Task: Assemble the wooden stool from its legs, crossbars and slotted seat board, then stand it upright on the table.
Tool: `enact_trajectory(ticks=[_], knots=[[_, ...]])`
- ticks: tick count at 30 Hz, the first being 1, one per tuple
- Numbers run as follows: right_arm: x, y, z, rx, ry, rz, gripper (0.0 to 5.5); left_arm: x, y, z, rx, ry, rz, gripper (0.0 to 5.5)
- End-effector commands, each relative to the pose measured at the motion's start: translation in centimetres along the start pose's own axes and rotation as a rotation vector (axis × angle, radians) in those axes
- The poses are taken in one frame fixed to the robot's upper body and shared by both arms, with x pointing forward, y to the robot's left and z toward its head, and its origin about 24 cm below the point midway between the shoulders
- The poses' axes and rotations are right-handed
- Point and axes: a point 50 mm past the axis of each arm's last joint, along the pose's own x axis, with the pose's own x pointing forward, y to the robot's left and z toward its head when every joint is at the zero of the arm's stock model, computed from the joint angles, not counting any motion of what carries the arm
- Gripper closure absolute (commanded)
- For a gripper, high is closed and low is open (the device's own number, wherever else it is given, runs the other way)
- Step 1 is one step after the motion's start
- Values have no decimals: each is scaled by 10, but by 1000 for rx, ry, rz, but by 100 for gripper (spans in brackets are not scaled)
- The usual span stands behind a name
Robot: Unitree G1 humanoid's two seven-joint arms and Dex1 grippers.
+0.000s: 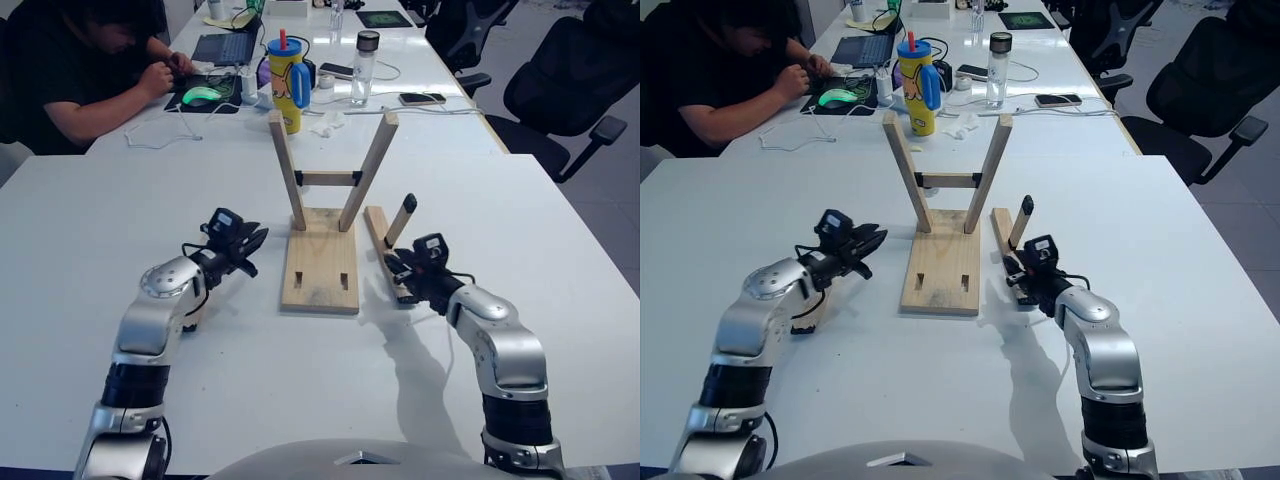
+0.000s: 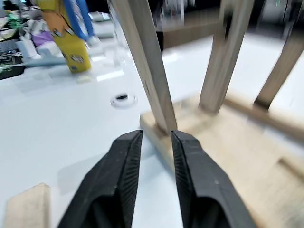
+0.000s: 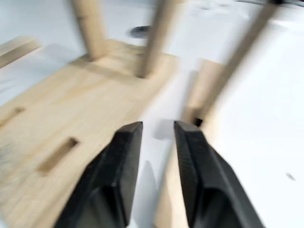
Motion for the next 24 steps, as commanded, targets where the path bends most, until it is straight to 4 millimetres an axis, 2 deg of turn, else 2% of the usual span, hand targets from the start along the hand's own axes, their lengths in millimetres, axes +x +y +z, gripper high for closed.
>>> enact_trajectory(ticks=[1,5,11,12,16,21,24], knots=[[5,-15,-1,-5,19,-89,344,-11,-5,6,-125,-90,35,369],[14,-19,-5,12,36,-100,280,-5,-13,11,-134,-97,2,308],[23,-10,-2,41,41,-48,186,3,-16,13,-124,-78,-35,219],[24,-8,-1,39,44,-42,169,5,-17,13,-129,-76,-47,217],[31,-1,-5,30,82,-23,167,7,-18,10,-116,-47,-58,217],[40,2,-24,31,210,-43,167,9,-19,7,-89,-26,-56,217],[40,1,-29,36,243,-59,212,9,-18,7,-78,-21,-54,217]])
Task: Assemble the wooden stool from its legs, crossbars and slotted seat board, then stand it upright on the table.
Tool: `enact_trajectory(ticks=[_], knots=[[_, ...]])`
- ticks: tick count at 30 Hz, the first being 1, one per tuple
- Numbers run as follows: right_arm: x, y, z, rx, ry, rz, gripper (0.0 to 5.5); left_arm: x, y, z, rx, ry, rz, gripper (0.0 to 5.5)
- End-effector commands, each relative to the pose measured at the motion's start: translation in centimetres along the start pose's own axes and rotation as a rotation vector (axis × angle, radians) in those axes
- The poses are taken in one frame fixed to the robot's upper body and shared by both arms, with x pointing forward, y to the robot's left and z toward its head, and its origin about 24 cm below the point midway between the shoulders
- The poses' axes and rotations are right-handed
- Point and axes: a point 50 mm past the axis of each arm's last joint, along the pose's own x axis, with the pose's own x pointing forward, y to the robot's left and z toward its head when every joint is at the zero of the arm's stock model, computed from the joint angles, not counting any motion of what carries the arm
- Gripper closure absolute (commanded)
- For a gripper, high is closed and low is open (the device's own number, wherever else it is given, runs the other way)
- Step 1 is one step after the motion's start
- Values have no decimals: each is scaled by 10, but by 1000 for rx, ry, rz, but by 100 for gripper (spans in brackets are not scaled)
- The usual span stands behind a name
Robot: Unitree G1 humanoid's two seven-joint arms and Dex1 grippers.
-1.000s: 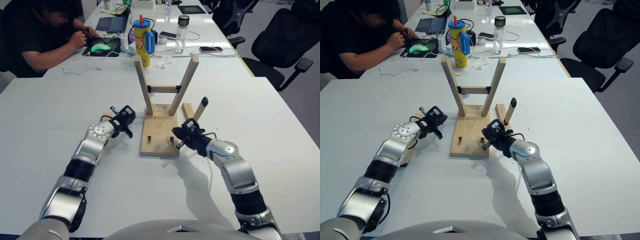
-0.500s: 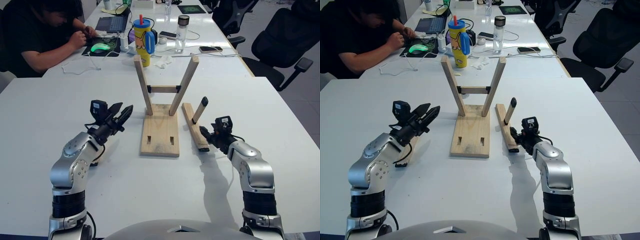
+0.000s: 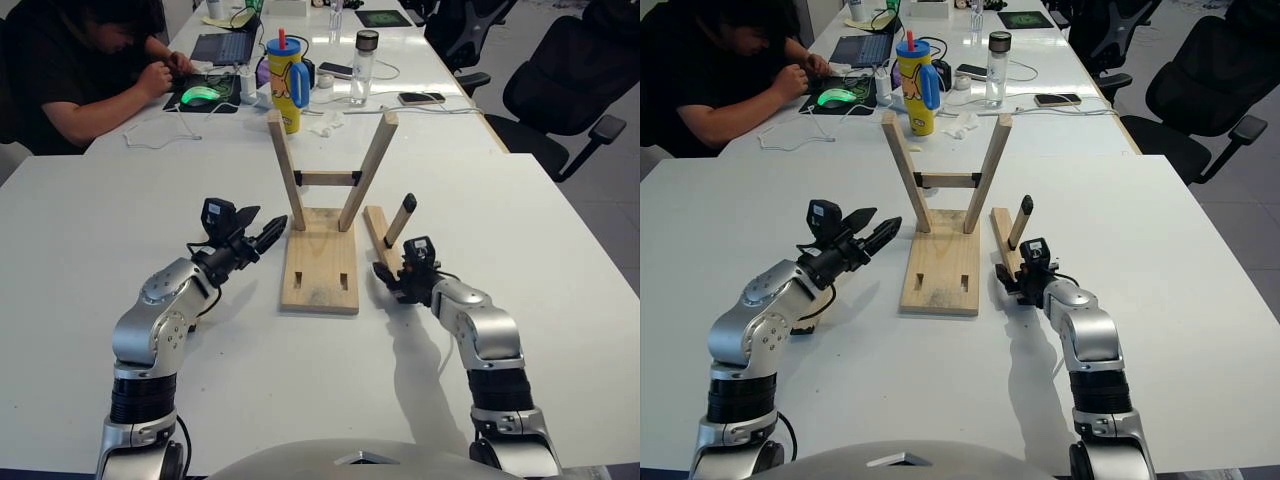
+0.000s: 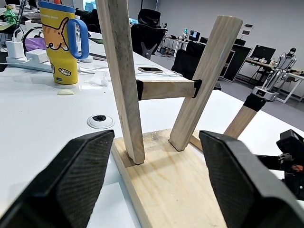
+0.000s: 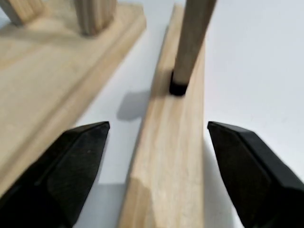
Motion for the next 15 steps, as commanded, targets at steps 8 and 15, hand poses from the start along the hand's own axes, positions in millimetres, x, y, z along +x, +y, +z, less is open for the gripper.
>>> enact_trajectory(ticks=[8,15], knots=[[2,-3,-4,-38,10,-79,336,5,12,12,114,-10,50,217],[-17,-32,43,165,-443,-212,345,13,19,34,47,-88,45,217]])
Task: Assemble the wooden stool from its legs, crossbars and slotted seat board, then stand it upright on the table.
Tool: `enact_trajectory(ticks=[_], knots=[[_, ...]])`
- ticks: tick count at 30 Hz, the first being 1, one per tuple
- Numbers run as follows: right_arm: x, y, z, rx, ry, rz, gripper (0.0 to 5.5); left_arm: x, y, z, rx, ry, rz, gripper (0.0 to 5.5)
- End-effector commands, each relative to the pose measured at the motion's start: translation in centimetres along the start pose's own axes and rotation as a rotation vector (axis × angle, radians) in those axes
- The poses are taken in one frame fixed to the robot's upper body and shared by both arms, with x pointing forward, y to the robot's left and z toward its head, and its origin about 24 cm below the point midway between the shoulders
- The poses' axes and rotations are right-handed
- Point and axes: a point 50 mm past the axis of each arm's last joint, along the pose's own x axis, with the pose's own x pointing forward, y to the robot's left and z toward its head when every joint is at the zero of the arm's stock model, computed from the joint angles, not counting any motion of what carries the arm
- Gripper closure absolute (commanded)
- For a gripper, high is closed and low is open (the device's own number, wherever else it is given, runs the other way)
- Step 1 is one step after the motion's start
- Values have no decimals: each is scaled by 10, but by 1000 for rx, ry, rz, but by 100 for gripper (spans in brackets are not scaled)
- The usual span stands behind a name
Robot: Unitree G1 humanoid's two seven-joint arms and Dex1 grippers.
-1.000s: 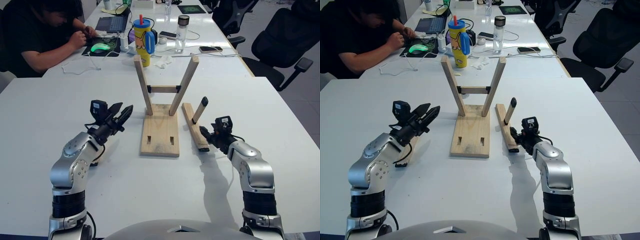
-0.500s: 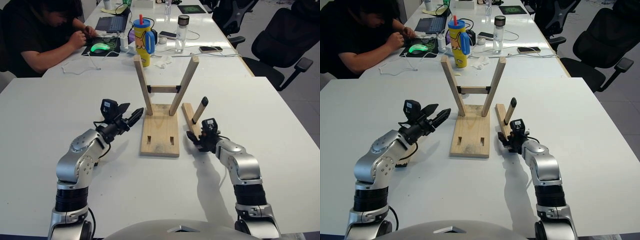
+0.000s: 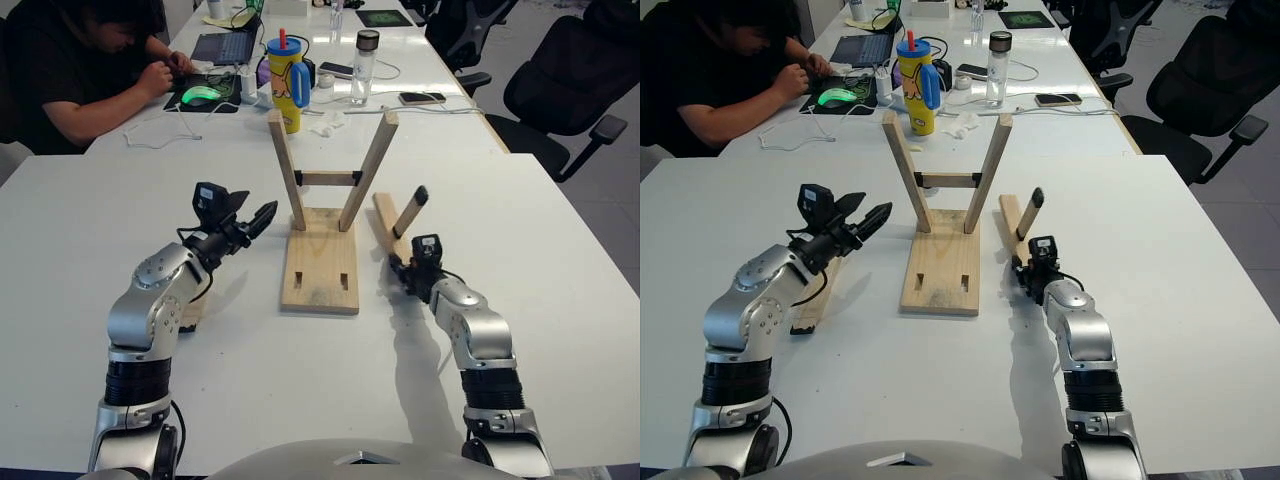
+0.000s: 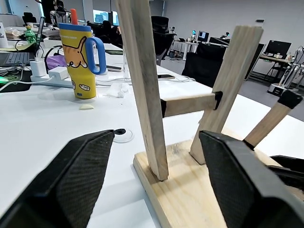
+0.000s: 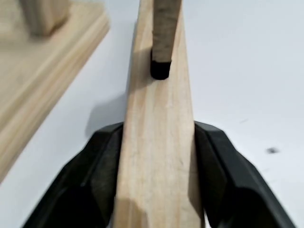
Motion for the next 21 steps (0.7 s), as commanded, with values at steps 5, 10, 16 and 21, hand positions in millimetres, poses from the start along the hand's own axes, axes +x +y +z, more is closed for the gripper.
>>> enact_trajectory(ticks=[5,10,16,21], knots=[[-31,-17,105,235,-662,180,345,9,1,34,-30,-102,-77,217],[-60,-3,140,327,-768,569,345,4,-16,54,-157,-172,-335,217],[-90,12,132,436,-550,1137,345,-6,-19,77,-371,-268,-528,147],[-104,22,115,408,-321,1361,345,-5,-30,93,-501,-270,-712,99]])
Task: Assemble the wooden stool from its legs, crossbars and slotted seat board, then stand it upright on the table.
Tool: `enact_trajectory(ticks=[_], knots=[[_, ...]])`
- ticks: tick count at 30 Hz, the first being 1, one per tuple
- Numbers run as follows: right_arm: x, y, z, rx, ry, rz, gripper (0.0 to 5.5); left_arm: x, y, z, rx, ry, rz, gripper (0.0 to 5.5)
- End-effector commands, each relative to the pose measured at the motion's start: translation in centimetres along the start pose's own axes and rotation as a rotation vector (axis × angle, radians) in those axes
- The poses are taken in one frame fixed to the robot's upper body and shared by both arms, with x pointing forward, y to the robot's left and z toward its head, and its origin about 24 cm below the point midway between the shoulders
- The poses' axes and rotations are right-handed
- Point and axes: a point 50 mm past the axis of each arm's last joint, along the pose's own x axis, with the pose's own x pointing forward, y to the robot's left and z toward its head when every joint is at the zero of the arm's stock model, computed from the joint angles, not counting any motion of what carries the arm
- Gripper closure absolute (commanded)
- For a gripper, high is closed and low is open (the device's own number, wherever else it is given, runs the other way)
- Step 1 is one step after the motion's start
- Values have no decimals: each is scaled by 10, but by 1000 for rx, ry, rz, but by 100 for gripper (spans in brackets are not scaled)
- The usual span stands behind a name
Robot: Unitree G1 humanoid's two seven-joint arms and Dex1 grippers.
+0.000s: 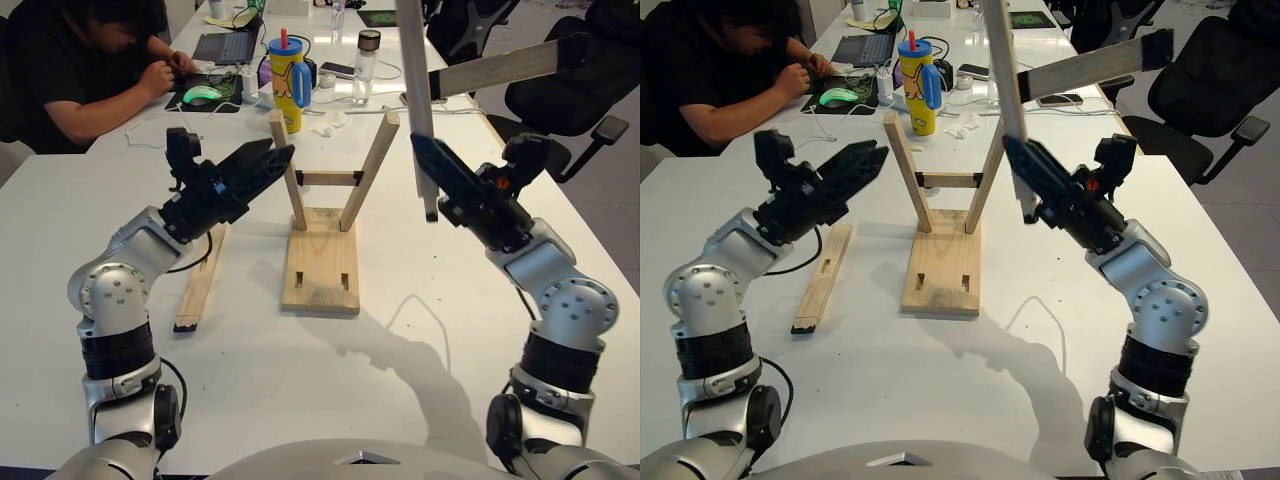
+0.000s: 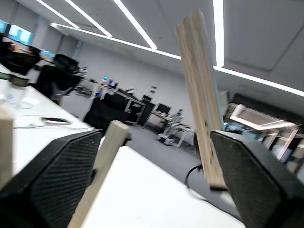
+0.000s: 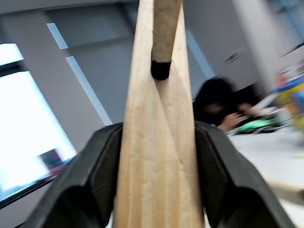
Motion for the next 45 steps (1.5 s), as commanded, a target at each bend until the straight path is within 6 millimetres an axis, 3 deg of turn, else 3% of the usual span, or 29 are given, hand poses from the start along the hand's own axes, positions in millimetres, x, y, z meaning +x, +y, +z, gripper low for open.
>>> enact_trajectory(ticks=[1,14,30,35,36,40,45], knots=[[-3,13,-16,96,182,113,345,13,-15,8,-85,34,-146,99],[-13,15,-39,126,376,137,345,12,-36,0,-157,200,-290,99],[-18,15,-42,99,418,142,345,-8,-36,-6,-143,381,-280,340],[-17,12,-45,82,439,126,345,-18,-29,3,-112,379,-231,346],[-18,11,-47,74,455,114,309,-21,-27,5,-101,380,-217,346],[-22,-8,-57,-63,557,-18,261,-47,-17,22,-38,377,-88,346],[-29,-30,-87,-461,782,-81,261,-74,-6,50,68,355,38,346]])
